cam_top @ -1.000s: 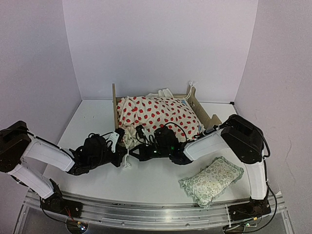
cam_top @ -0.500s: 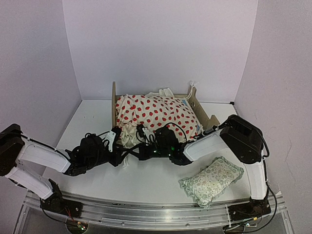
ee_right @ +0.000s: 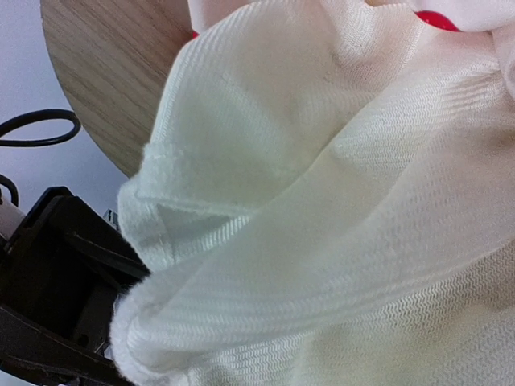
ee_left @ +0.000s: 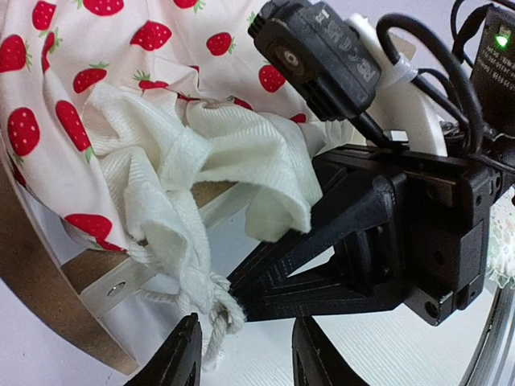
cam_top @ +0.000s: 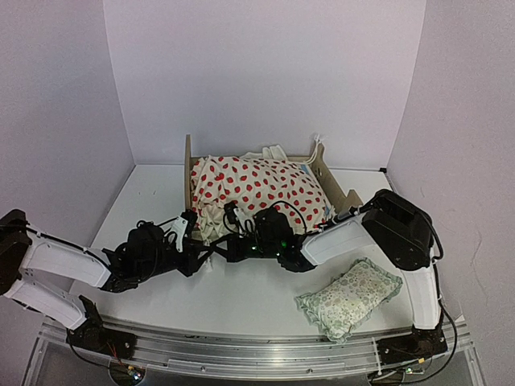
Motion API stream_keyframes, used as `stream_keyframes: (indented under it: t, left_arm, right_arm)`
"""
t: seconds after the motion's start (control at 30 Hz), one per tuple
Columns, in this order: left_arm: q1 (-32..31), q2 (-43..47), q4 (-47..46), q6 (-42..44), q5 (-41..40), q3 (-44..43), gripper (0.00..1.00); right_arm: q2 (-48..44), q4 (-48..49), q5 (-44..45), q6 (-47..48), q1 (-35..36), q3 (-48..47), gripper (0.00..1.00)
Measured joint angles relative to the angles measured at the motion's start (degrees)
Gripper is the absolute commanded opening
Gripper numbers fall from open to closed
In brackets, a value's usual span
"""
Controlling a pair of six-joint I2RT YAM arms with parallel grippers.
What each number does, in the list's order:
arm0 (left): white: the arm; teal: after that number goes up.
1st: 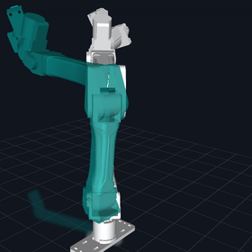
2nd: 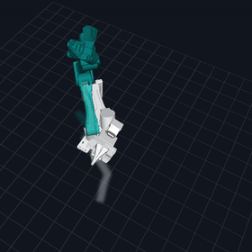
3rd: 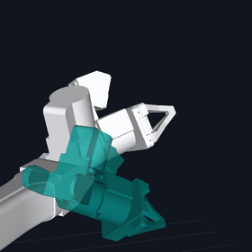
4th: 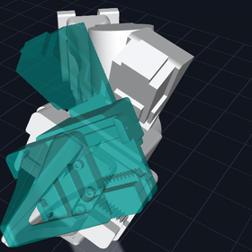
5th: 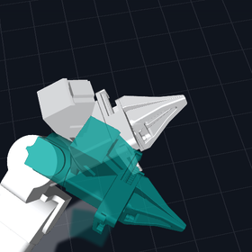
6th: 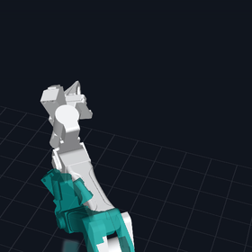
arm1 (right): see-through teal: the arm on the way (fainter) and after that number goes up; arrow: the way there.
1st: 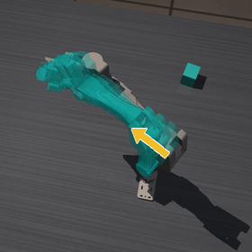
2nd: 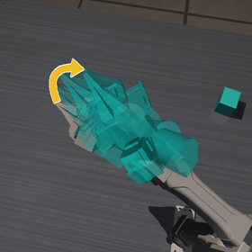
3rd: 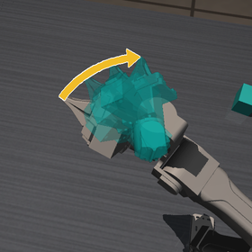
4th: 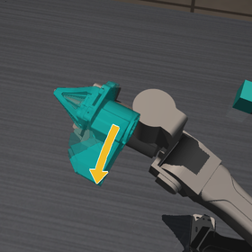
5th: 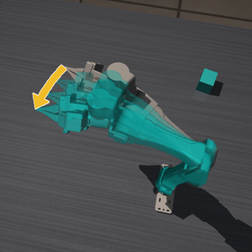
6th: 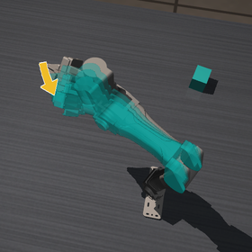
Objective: Set up the pet bed
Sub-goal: Tie the left ropes of the mattress closest to the robot on the bed frame base.
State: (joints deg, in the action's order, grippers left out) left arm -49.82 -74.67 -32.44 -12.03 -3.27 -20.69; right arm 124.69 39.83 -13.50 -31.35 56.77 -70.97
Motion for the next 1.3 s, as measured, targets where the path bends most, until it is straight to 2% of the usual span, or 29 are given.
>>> stream_keyframes:
  t: [0.4,0.57,0.63,0.87,1.3]
  left_arm:
    - [0.0,10.6,6.9,-3.7,-3.9,0.5,0.4]
    - [0.0,11.8,8.6,-5.3,-3.3,0.8,0.4]
    - [0.0,11.4,8.7,-5.9,-2.6,1.1,0.4]
    - [0.0,8.4,10.4,-7.6,-1.9,1.9,0.53]
    - [0.1,-1.4,10.6,-7.8,-3.8,1.9,0.59]
  right_arm:
    - [1.7,-0.4,-0.2,-0.2,0.0,-1.1,0.0]
    - [2.7,-0.6,-0.3,-0.2,0.0,-1.7,0.0]
    - [2.7,-0.9,0.0,-0.2,0.0,-1.7,0.0]
    - [2.1,-1.4,3.5,0.0,0.0,0.1,0.0]
    - [0.8,-2.1,4.9,0.0,0.2,1.0,0.0]
